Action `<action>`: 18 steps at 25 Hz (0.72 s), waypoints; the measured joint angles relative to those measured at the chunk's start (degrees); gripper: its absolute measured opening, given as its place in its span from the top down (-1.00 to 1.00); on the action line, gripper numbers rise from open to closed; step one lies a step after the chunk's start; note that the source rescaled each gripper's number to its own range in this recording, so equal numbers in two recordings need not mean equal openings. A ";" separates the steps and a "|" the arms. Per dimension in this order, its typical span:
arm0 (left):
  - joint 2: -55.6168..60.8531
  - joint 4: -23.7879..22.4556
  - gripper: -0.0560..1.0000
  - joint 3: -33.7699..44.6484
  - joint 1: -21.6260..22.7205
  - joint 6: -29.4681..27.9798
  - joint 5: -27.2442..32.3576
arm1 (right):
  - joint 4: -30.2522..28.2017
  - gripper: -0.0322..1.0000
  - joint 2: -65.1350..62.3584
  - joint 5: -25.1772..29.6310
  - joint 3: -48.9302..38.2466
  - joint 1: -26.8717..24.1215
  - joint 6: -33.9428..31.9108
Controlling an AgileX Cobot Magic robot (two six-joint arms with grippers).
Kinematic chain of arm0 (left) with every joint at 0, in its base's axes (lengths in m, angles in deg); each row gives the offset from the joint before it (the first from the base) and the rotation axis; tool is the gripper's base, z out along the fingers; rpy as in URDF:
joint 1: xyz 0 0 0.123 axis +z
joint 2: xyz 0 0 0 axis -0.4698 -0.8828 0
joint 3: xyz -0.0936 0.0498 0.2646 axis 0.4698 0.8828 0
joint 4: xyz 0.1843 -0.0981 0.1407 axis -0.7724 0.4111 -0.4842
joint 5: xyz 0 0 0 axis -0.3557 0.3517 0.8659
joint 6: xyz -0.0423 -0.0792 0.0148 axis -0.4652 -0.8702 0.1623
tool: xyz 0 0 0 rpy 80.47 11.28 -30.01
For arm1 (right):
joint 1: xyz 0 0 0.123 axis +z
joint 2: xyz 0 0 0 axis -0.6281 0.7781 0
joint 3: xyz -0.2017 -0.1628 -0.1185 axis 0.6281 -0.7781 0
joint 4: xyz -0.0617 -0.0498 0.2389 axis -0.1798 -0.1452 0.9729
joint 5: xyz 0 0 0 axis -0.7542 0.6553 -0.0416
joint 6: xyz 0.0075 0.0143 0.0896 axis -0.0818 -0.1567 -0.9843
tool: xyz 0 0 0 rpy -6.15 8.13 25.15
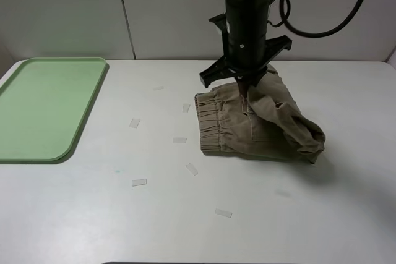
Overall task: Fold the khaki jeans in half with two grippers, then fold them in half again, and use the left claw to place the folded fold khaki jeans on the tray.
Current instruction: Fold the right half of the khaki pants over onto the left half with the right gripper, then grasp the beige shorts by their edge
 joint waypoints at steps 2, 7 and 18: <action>0.00 0.00 -0.97 0.00 0.00 0.00 0.00 | 0.00 0.84 1.30 -0.87 0.00 0.89 -1.33; 0.00 0.00 -0.97 0.00 0.00 0.00 0.00 | -0.05 0.46 1.90 -4.44 0.00 2.13 -2.39; 0.00 0.00 -0.97 0.00 0.00 0.00 0.00 | 0.79 -0.98 1.90 -6.45 0.28 3.52 -6.50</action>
